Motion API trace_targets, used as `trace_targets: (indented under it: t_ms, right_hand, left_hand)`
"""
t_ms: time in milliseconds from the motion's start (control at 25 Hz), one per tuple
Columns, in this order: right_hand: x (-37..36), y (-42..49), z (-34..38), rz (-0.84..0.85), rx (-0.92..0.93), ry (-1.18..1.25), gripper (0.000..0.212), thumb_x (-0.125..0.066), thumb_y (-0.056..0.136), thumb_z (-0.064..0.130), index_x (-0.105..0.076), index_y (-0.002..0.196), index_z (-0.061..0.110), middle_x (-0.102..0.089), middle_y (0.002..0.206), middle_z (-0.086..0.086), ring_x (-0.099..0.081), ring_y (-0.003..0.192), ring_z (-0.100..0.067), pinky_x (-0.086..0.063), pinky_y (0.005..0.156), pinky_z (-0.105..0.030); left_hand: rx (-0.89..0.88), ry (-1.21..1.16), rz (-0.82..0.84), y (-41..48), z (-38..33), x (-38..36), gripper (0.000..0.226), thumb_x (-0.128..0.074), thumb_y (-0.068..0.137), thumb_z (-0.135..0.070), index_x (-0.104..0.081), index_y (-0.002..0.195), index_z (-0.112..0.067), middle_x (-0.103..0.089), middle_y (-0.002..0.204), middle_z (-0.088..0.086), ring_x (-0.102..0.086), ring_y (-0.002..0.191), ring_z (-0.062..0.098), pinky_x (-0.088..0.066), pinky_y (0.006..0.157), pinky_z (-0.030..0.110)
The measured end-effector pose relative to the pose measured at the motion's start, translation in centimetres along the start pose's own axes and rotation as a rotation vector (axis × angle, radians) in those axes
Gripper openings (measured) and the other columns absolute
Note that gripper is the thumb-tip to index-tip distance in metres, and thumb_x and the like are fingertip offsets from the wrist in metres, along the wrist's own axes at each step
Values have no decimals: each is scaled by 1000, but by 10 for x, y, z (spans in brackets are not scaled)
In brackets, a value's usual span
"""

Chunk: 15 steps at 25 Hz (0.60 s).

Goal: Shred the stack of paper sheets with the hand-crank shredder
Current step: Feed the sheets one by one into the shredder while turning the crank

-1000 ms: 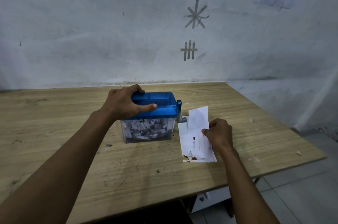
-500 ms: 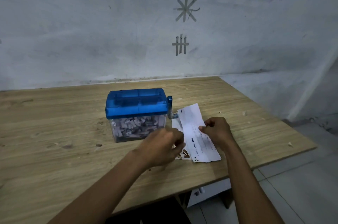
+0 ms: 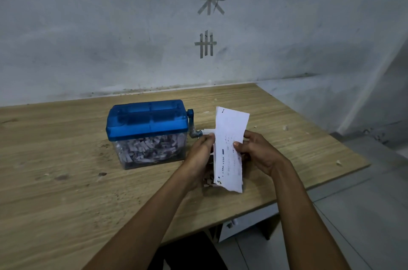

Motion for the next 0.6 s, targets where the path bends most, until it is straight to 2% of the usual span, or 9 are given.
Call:
trace_targets:
  t_ms: [160,240,320,480,600]
  right_hand:
    - [-8,-4,-1,59,-34,-13,15,-62,96,12,-74,104,11,-77,97,-2,-69,86,-15,-48,72,-28]
    - [-11,-7,2,74,-31,63,20,-66,96,22,-73,107,7,-77,103,-7,-73,94,-21,-55,81,-31]
    - [-12,-8,4,72,-32,92,25,-68,94,25,-71,111,6,-76,107,-12,-72,99,-28,-57,90,-39]
    - [-11,-8,9,42,-7,183,18,-59,99,16,-67,112,7,-76,104,-13,-73,91,-27,-57,83,-39]
    - [-9,-8,9,9,-23,184,19,-55,100,16,-68,110,5,-75,99,-14,-72,87,-28,-54,82,-41]
  left_hand:
    - [46,-174,94,-6,-1,-13,45,-35,109,-43,-68,124,-17,-74,116,13,-70,108,31,-56,95,47]
    - [73,-187,171,-9,-2,-21,45,-40,106,-43,-66,126,-11,-72,119,18,-69,110,36,-55,95,48]
    - [94,-196,199,-9,-2,-24,44,-46,104,-42,-64,127,-9,-70,121,20,-69,107,37,-55,95,49]
    - [61,-245,134,-1,2,-15,38,-53,103,-36,-67,124,-7,-73,116,18,-70,108,37,-55,97,52]
    - [4,-243,113,1,4,-8,27,-57,102,-17,-68,125,-6,-74,116,16,-68,111,39,-57,92,48]
Point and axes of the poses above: each hand's wrist, its own y-axis towards the middle knuckle, its own x-axis out of the back of the hand, z = x × y, the point moved 8 cm from there along y, towards the middle knuckle
